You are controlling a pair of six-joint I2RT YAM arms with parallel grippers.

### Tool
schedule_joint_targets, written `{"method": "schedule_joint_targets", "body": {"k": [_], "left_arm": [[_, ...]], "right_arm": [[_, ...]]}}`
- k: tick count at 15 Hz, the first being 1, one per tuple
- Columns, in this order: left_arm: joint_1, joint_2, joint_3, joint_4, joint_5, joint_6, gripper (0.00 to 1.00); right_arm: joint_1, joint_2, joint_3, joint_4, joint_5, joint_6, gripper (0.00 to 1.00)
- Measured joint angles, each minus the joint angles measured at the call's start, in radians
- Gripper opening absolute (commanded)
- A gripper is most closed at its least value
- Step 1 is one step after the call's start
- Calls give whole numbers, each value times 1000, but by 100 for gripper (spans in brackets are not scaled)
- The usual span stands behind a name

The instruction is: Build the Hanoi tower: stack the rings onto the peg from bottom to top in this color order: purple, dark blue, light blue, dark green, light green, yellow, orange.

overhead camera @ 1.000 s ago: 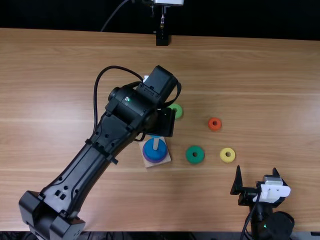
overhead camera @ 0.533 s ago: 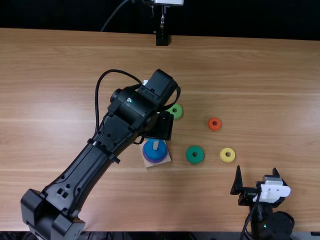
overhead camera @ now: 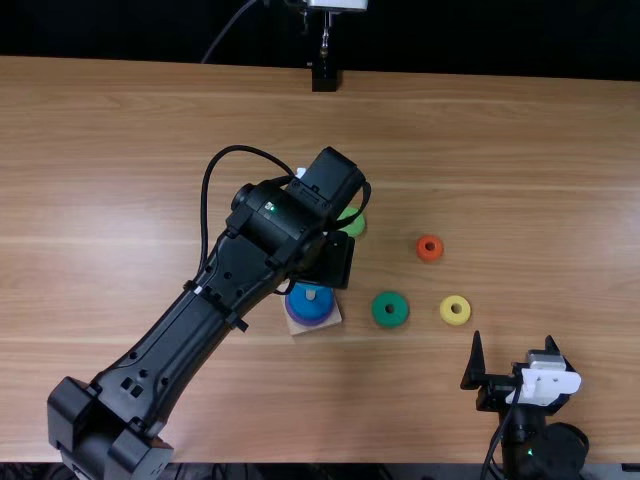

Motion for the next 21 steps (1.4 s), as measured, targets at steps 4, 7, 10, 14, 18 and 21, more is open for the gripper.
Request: {"method": "schedule_joint_targets", "body": {"k": [4, 7, 10, 14, 18, 21], "left_arm": [[0, 0, 0, -6, 1, 0, 100], [0, 0, 0, -22, 65, 0, 100], [0, 0, 0, -23, 99, 0, 100], [3, 0, 0, -6, 101, 0, 100], [79, 0, 0, 50, 108, 2, 100], [177, -1, 0, 100, 109, 46, 100]], "right_arm": [[0, 0, 0, 0, 0, 0, 100], [0, 0, 0, 0, 0, 0, 100], [0, 0, 0, 0, 0, 0, 100], [0, 0, 0, 0, 0, 0, 100], [0, 0, 0, 0, 0, 0, 100], [0, 0, 0, 0, 0, 0, 100]]}}
